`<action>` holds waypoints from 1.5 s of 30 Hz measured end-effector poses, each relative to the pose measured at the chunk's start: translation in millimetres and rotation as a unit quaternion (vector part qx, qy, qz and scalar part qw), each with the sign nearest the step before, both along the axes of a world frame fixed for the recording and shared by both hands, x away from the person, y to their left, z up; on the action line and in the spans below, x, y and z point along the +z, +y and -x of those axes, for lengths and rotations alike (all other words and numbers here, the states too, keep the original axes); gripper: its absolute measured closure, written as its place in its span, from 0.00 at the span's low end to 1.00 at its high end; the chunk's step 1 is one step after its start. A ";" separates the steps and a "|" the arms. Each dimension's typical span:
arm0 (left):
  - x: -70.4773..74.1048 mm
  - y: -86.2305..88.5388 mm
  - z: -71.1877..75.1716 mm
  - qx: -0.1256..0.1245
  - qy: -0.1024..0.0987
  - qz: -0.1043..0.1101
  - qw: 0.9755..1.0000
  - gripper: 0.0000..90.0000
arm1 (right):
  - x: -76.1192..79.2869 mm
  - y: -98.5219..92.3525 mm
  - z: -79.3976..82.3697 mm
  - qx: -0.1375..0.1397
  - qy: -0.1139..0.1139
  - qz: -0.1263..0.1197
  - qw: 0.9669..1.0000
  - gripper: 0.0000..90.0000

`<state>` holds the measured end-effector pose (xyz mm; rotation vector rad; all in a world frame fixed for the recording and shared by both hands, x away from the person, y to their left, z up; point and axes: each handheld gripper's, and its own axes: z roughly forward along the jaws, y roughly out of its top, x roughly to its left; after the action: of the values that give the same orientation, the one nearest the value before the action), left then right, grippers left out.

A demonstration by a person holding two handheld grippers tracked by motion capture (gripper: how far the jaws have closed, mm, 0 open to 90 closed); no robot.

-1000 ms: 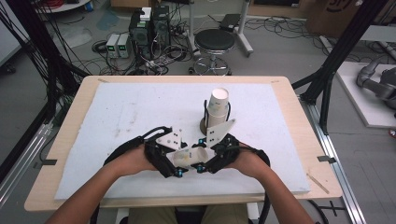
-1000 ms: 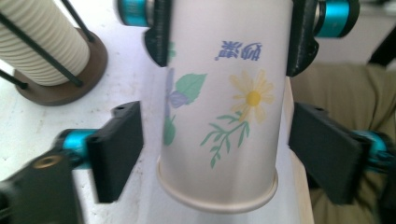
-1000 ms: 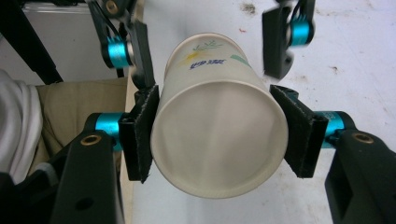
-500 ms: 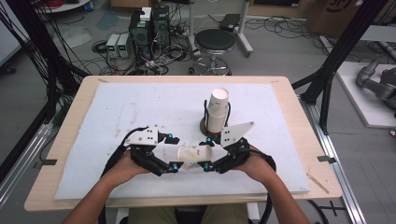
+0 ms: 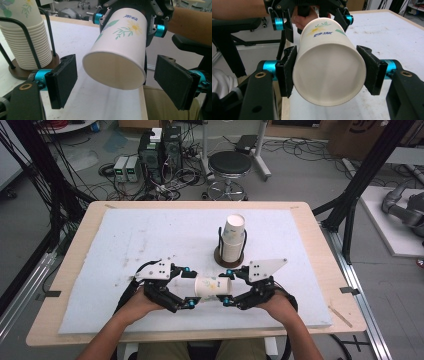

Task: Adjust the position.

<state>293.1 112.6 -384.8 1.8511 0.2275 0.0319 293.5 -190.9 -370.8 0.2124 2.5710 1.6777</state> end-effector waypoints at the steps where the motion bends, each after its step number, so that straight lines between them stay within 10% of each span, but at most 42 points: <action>1: -0.7 -1.2 0.2 -0.001 0.002 -0.001 1.000 0.21 | -0.9 -0.8 -0.2 0.001 0.002 -0.002 1.000 0.42; 31: -5.4 -1.1 -1.2 -0.024 -0.001 0.026 0.999 0.37 | -8.2 -1.3 -6.9 0.029 0.046 -0.048 0.997 0.42; 45: 4.0 2.8 -3.3 -0.001 0.005 -0.030 1.000 0.40 | 2.1 -0.8 -6.2 -0.011 0.050 -0.029 0.998 0.25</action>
<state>296.4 115.4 -380.8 1.9117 0.2327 0.0282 299.8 -191.8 -368.7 0.3352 2.5810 1.7795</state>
